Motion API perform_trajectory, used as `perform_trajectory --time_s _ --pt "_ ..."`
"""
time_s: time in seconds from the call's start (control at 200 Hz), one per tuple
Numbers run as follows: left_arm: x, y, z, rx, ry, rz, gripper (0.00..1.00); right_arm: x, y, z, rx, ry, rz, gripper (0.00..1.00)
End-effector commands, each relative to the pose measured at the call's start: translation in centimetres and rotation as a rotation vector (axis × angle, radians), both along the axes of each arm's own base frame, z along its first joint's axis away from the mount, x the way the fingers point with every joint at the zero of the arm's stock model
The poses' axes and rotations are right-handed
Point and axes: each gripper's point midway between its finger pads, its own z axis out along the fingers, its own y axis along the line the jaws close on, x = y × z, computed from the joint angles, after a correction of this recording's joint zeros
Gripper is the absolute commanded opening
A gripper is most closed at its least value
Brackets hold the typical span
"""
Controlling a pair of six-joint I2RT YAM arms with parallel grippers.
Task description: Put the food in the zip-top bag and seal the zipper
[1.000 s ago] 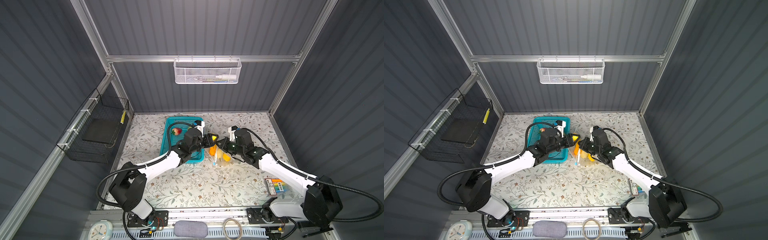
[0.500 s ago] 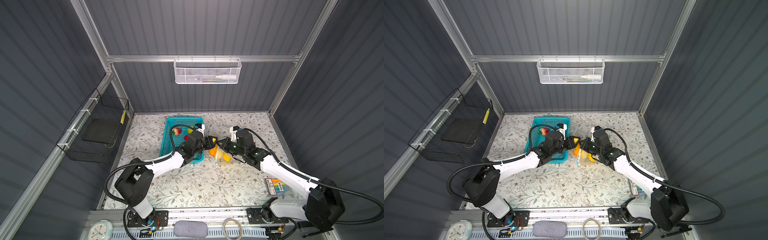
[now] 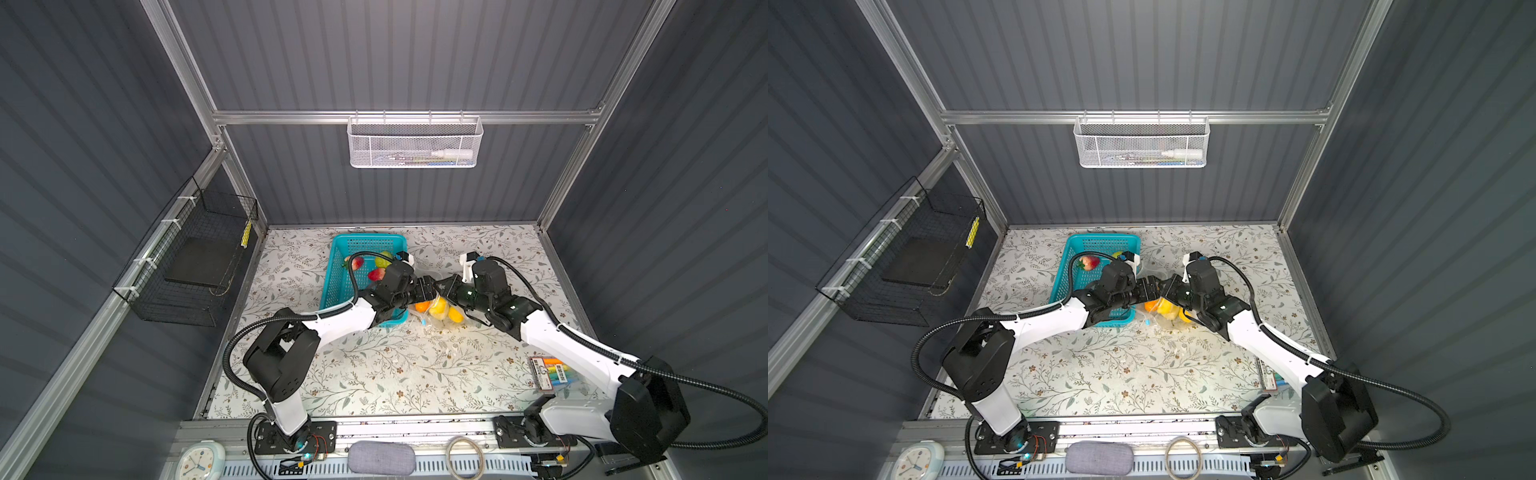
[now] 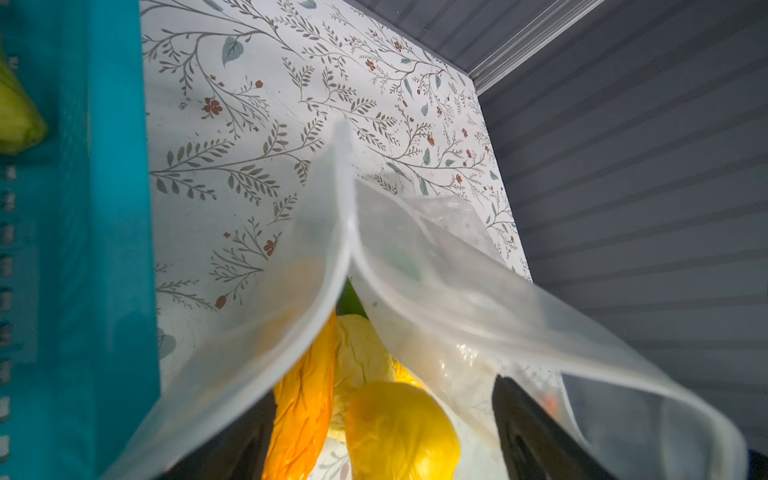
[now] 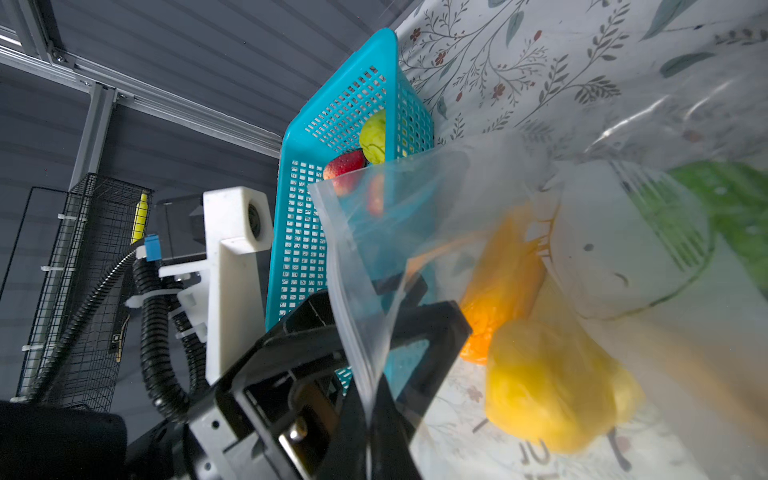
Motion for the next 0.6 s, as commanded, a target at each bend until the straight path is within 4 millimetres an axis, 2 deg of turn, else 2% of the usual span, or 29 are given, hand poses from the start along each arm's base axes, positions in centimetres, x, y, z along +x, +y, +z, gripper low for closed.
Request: perform_trajectory --time_s 0.0,0.15,0.255,0.385,0.525,0.595 --pt "-0.4 0.0 4.5 -0.022 -0.076 -0.028 0.85 -0.1 -0.2 0.5 -0.004 -0.02 -0.002 0.0" --pt "-0.7 1.6 7.1 0.043 -0.139 -0.017 0.86 -0.2 -0.4 0.4 -0.009 -0.022 -0.007 0.0" --pt "-0.4 3.9 7.4 0.141 -0.164 0.05 0.87 -0.2 -0.4 0.5 -0.007 -0.023 -0.007 0.0" --pt "-0.6 6.3 6.8 0.225 -0.167 0.109 0.88 -0.2 -0.5 0.7 -0.006 -0.029 -0.011 0.0" --pt "-1.0 7.7 5.8 0.27 -0.14 0.134 0.88 -0.2 -0.6 0.6 -0.007 -0.027 -0.012 0.0" --pt "-1.1 8.2 4.9 0.29 -0.115 0.139 0.85 -0.3 -0.5 0.6 -0.006 -0.026 -0.011 0.0"
